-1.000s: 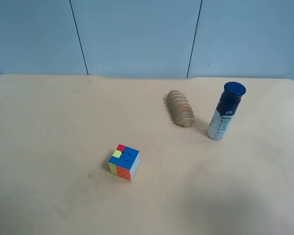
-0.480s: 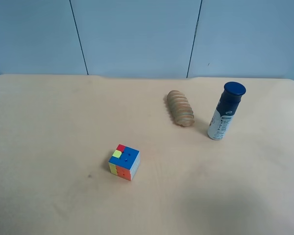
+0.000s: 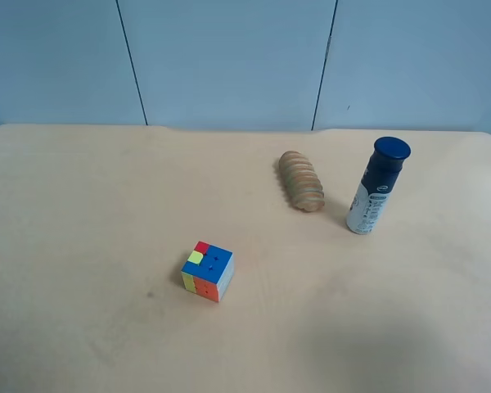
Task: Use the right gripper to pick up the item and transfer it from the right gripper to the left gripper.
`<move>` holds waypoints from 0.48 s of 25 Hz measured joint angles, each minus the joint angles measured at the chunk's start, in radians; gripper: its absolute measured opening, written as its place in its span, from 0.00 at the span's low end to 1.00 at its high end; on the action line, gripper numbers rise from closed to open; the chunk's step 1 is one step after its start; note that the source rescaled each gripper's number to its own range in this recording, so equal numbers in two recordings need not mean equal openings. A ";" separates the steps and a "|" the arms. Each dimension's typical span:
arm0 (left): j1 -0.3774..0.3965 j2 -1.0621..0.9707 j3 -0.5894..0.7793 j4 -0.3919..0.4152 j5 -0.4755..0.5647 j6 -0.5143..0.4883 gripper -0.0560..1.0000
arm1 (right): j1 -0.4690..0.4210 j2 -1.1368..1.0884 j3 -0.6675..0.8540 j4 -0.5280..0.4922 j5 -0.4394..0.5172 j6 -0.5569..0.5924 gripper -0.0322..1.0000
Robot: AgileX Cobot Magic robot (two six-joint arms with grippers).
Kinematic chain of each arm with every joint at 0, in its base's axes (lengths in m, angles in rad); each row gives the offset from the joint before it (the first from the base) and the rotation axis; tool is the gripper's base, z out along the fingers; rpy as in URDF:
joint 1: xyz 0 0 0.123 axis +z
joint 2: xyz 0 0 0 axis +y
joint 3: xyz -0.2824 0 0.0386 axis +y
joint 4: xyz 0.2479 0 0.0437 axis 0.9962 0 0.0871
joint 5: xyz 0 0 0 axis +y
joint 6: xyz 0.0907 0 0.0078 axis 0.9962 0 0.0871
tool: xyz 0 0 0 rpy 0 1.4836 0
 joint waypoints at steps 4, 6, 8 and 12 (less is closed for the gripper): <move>0.000 0.000 0.000 0.000 0.000 0.000 1.00 | 0.000 0.080 -0.024 0.030 0.002 0.013 1.00; 0.000 0.000 0.000 0.000 0.000 0.000 1.00 | 0.000 0.168 -0.078 0.020 0.001 0.013 1.00; 0.000 0.000 0.000 0.000 0.000 0.000 1.00 | 0.000 0.265 -0.155 -0.006 0.000 0.011 1.00; 0.000 0.000 0.000 0.000 0.000 0.000 1.00 | 0.000 0.492 -0.325 -0.047 0.006 0.006 1.00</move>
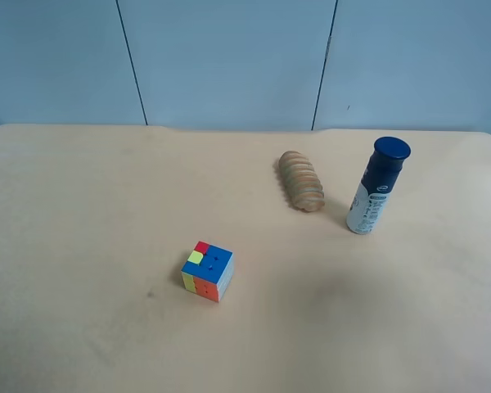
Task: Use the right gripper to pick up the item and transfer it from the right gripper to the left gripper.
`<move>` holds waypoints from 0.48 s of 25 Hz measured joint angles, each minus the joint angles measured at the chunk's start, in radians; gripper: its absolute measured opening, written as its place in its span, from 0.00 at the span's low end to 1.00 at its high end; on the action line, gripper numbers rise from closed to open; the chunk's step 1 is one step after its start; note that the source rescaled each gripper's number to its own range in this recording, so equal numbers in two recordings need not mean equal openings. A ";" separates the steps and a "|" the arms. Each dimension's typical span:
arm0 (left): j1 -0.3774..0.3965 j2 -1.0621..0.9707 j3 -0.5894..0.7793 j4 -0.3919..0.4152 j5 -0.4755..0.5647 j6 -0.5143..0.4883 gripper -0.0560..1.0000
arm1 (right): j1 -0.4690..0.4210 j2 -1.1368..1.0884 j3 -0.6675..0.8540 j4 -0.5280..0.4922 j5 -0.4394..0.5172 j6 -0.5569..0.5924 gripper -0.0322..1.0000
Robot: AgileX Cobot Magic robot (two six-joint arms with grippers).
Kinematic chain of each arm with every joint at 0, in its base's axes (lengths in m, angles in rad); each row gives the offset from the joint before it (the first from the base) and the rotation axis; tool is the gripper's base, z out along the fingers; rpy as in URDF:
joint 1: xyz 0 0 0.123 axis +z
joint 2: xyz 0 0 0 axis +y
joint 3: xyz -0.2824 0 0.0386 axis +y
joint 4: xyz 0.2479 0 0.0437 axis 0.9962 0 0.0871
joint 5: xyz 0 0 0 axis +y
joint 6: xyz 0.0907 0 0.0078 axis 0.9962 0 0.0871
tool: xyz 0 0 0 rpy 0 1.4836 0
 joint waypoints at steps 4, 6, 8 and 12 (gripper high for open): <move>0.000 0.000 0.000 0.000 0.000 0.000 1.00 | 0.000 0.234 -0.175 -0.002 0.042 -0.028 1.00; 0.000 0.000 0.000 0.000 0.000 0.000 1.00 | 0.000 0.342 -0.255 -0.002 0.074 -0.042 1.00; 0.000 0.000 0.000 0.000 0.000 0.000 1.00 | 0.004 0.452 -0.327 -0.002 0.101 -0.050 1.00; 0.000 0.000 0.000 0.000 0.000 0.000 1.00 | 0.061 0.641 -0.439 -0.002 0.128 -0.050 1.00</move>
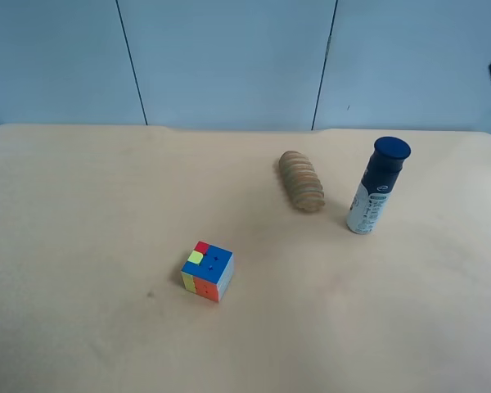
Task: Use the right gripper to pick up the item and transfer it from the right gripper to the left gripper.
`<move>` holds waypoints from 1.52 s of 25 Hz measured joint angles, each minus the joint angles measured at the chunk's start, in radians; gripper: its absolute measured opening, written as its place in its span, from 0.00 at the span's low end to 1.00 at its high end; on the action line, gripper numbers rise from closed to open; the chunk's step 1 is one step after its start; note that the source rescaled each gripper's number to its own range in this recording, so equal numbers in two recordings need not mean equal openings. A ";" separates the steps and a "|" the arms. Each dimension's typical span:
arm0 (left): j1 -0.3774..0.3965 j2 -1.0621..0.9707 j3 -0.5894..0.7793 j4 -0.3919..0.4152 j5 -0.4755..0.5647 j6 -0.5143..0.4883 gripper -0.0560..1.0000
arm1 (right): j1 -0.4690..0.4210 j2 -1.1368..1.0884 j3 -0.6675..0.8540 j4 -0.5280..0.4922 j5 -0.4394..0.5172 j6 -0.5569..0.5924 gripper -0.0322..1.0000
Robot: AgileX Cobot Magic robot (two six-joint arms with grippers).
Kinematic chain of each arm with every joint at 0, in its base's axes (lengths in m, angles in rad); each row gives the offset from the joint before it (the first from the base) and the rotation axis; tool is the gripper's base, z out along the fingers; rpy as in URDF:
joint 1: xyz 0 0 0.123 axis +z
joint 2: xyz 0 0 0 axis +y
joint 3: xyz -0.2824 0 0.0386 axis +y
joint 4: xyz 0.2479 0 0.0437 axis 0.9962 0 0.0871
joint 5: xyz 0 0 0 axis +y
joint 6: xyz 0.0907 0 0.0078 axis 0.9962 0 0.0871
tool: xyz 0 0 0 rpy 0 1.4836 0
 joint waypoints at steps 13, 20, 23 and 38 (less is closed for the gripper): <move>0.000 0.000 0.000 0.000 0.000 0.000 1.00 | 0.093 0.429 -0.170 0.028 0.009 0.000 1.00; 0.000 0.000 0.000 0.000 0.000 0.000 1.00 | 0.093 0.556 -0.172 0.031 0.013 0.000 1.00; 0.000 0.000 0.000 0.000 0.000 0.000 1.00 | 0.093 0.602 -0.172 0.031 0.015 -0.009 1.00; 0.000 0.000 0.000 0.000 0.000 0.000 1.00 | 0.093 0.712 -0.172 -0.026 0.017 -0.074 1.00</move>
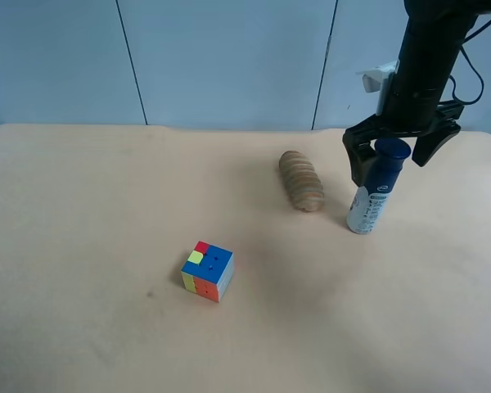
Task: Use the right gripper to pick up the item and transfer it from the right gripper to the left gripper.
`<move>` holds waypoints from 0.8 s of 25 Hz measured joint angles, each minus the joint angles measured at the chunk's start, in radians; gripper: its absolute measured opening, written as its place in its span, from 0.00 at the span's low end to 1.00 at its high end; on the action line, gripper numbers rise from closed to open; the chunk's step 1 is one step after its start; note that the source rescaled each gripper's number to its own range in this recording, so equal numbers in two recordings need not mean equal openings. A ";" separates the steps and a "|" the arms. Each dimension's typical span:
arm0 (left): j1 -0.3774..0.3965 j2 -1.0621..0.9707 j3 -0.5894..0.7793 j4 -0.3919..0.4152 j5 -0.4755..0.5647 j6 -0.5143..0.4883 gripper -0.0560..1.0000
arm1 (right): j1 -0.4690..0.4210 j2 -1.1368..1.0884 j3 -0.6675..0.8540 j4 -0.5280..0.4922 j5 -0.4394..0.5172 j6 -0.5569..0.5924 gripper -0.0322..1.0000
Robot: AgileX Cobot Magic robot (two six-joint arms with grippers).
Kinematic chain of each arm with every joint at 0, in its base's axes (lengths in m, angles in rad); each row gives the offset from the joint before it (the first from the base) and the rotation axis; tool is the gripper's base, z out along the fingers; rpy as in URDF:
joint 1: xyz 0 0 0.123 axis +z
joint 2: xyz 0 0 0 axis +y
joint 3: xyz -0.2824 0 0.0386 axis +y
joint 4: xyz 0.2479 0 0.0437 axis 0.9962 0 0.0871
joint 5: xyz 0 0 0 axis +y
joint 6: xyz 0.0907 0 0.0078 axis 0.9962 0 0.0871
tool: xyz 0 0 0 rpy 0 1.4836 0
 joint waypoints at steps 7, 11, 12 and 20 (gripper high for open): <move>0.000 0.000 0.000 0.000 0.000 0.000 1.00 | 0.000 0.013 0.000 0.000 -0.020 -0.020 0.94; 0.000 0.000 0.000 0.000 0.000 0.000 1.00 | 0.000 0.013 0.000 0.000 -0.022 -0.021 0.70; 0.000 0.000 0.000 0.000 0.000 0.000 1.00 | 0.000 0.013 0.000 0.000 -0.022 -0.021 0.62; 0.000 0.000 0.000 0.000 0.000 0.000 1.00 | 0.000 0.013 0.000 0.005 -0.026 -0.021 0.03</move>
